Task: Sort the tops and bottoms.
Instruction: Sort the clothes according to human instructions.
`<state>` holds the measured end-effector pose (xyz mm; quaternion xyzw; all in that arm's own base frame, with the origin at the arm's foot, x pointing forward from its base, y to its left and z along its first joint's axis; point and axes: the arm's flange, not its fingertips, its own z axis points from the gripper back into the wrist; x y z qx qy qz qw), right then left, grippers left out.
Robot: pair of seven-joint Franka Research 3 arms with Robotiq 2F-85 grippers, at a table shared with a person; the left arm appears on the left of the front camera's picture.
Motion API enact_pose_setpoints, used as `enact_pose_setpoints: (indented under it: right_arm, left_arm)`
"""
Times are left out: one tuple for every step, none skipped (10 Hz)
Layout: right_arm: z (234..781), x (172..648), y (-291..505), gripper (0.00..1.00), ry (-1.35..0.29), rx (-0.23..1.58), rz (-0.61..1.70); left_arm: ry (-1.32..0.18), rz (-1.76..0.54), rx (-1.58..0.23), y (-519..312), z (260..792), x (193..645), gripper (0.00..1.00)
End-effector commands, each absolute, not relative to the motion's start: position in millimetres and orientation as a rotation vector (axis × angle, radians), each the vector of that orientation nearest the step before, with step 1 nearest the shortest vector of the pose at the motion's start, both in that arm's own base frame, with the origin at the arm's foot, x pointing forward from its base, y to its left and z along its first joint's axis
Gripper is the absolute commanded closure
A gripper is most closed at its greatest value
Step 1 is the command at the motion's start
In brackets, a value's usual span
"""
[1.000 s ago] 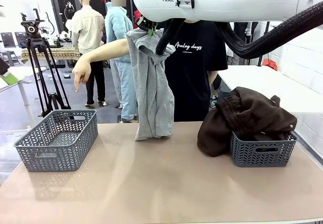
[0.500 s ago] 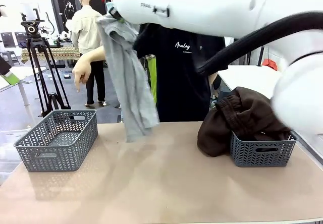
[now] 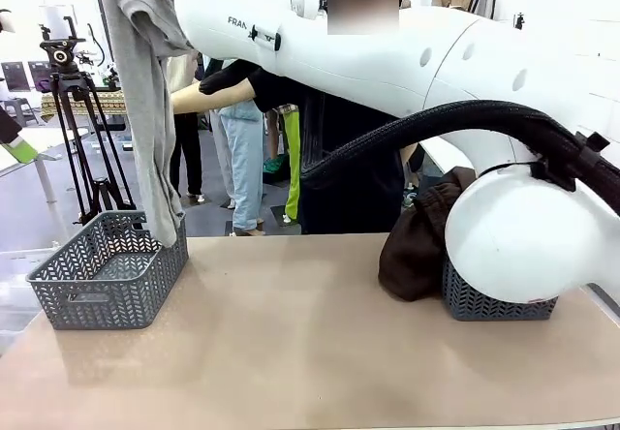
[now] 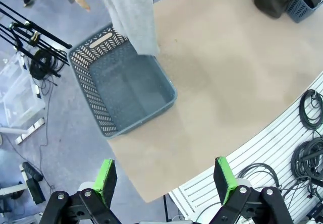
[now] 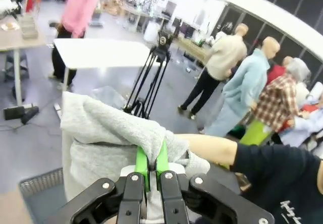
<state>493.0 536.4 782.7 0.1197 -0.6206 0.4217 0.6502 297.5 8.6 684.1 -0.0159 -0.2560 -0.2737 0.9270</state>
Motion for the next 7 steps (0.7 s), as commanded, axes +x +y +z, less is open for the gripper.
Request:
enact_pose_setpoints:
  right_arm:
    - [785.8, 496.2, 529.9, 1.0, -1.365, 0.181, 0.969]
    - [785.8, 496.2, 529.9, 1.0, -1.365, 0.181, 0.969]
    - [785.8, 496.2, 529.9, 1.0, -1.365, 0.181, 0.969]
    - [785.8, 496.2, 529.9, 1.0, -1.365, 0.181, 0.969]
    - [785.8, 496.2, 529.9, 1.0, -1.365, 0.181, 0.969]
    - [785.8, 496.2, 529.9, 1.0, -1.365, 0.181, 0.969]
    - [785.8, 496.2, 529.9, 1.0, -1.365, 0.181, 0.969]
  left_arm:
    - [-0.524, -0.561, -0.032, 9.1, 683.6, 296.3, 0.0]
    - [-0.524, -0.561, -0.032, 9.1, 683.6, 296.3, 0.0]
    - [-0.524, -0.561, -0.032, 9.1, 683.6, 296.3, 0.0]
    - [-0.524, -0.561, -0.032, 9.1, 683.6, 296.3, 0.0]
    - [-0.524, -0.561, -0.032, 9.1, 683.6, 296.3, 0.0]
    - [-0.524, -0.561, -0.032, 9.1, 683.6, 296.3, 0.0]
    - [-0.524, -0.561, -0.032, 9.1, 683.6, 296.3, 0.0]
